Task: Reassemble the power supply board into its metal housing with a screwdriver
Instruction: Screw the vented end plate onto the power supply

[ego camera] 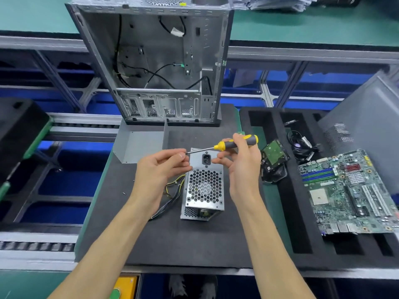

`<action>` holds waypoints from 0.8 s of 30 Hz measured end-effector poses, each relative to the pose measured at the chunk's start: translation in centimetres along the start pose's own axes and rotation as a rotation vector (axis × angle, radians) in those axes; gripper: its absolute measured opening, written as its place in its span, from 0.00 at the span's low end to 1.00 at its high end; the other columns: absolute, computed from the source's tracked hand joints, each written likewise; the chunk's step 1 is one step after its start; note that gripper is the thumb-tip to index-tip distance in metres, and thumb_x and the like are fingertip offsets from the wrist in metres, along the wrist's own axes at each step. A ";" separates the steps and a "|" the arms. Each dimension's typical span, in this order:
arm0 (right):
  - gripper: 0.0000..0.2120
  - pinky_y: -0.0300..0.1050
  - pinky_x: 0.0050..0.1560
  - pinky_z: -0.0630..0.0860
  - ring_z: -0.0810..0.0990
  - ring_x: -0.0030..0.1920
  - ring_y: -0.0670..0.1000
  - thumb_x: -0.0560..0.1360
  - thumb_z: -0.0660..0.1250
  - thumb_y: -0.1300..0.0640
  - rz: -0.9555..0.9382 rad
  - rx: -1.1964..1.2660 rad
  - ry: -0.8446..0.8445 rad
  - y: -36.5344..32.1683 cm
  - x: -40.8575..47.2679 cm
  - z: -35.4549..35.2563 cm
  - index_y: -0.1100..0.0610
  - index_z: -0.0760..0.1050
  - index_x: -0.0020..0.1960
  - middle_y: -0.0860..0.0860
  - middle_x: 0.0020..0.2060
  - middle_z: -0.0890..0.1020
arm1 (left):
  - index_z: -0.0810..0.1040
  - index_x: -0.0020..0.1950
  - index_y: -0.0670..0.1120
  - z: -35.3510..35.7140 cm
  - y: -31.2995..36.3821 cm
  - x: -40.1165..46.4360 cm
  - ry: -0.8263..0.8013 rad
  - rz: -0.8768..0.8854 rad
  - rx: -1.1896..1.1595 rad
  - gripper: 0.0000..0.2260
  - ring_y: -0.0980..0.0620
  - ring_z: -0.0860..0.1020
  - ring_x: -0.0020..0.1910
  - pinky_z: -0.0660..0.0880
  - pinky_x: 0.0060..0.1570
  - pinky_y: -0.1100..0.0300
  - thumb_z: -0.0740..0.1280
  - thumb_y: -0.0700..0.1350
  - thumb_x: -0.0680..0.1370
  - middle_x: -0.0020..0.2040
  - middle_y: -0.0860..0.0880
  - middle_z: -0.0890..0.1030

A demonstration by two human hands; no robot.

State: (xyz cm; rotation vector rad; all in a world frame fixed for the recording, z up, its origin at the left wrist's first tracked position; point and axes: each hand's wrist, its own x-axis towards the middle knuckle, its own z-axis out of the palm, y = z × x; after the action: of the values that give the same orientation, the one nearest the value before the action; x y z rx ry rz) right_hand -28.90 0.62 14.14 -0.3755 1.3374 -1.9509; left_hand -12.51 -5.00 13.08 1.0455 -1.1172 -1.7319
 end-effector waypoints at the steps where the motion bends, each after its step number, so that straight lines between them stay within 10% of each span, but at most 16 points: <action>1: 0.10 0.44 0.28 0.80 0.77 0.27 0.50 0.83 0.63 0.61 0.003 0.002 -0.006 0.0 0.0 -0.1 0.59 0.74 0.43 0.52 0.34 0.82 | 0.88 0.45 0.45 0.1 0.1 -0.1 0.005 0.055 0.067 0.07 0.46 0.85 0.42 0.82 0.45 0.60 0.71 0.35 0.77 0.42 0.41 0.86; 24: 0.08 0.43 0.28 0.80 0.78 0.29 0.50 0.84 0.63 0.61 0.042 0.020 0.010 0.5 0.1 0.0 0.61 0.73 0.47 0.53 0.35 0.82 | 0.85 0.50 0.41 -0.3 0.3 1.6 -0.081 -0.011 0.086 0.05 0.47 0.84 0.38 0.81 0.41 0.61 0.68 0.37 0.80 0.39 0.42 0.84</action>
State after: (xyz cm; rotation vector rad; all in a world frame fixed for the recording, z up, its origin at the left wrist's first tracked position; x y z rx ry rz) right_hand -28.77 0.45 13.62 -0.3266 1.3208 -1.9325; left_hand -12.69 -6.68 12.93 1.0432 -1.2486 -1.7622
